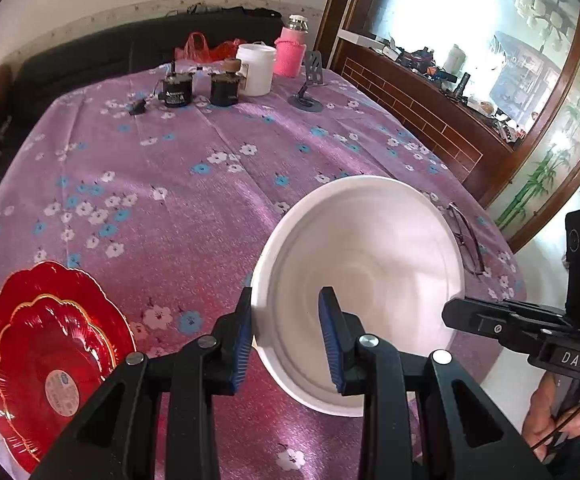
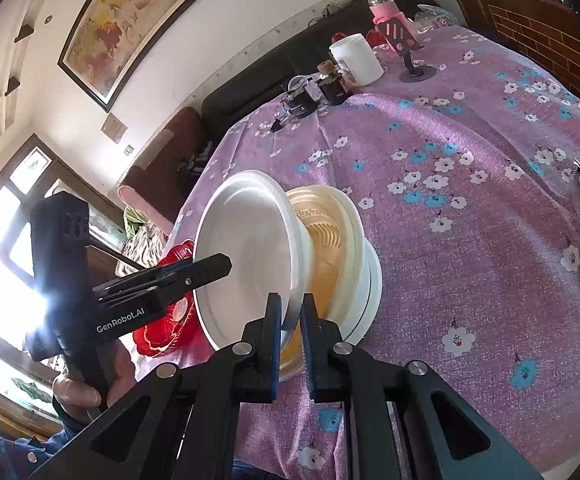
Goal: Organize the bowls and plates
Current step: 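Grip the nested white and beige bowl stack rim with both tools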
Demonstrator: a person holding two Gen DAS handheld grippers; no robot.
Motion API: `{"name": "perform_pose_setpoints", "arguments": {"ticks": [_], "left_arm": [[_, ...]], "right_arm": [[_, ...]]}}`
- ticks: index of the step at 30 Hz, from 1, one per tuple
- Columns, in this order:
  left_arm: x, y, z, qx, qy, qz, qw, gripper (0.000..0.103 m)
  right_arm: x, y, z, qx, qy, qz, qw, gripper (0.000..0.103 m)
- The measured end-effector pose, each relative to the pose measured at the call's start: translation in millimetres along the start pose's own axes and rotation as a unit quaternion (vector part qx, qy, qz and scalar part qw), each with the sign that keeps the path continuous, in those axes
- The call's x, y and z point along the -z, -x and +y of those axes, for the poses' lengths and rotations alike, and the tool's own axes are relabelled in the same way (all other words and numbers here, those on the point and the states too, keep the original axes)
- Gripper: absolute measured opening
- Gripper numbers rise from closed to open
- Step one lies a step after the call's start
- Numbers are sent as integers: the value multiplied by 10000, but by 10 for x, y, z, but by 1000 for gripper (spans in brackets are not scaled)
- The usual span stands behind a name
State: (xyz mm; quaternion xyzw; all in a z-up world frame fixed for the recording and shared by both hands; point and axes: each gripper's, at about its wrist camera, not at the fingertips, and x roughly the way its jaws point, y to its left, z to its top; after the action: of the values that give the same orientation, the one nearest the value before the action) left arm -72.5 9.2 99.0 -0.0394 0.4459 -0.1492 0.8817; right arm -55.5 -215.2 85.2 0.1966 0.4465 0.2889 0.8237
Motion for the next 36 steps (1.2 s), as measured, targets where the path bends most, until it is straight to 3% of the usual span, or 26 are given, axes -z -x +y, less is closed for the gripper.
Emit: {"name": "perform_pose_setpoints", "arguments": {"ticks": [36], "left_arm": [[79,15,-78,-612,-426,-379,9965,29]], "right_arm": [[-40,-25,-1,154,29,10,9999,13]]}}
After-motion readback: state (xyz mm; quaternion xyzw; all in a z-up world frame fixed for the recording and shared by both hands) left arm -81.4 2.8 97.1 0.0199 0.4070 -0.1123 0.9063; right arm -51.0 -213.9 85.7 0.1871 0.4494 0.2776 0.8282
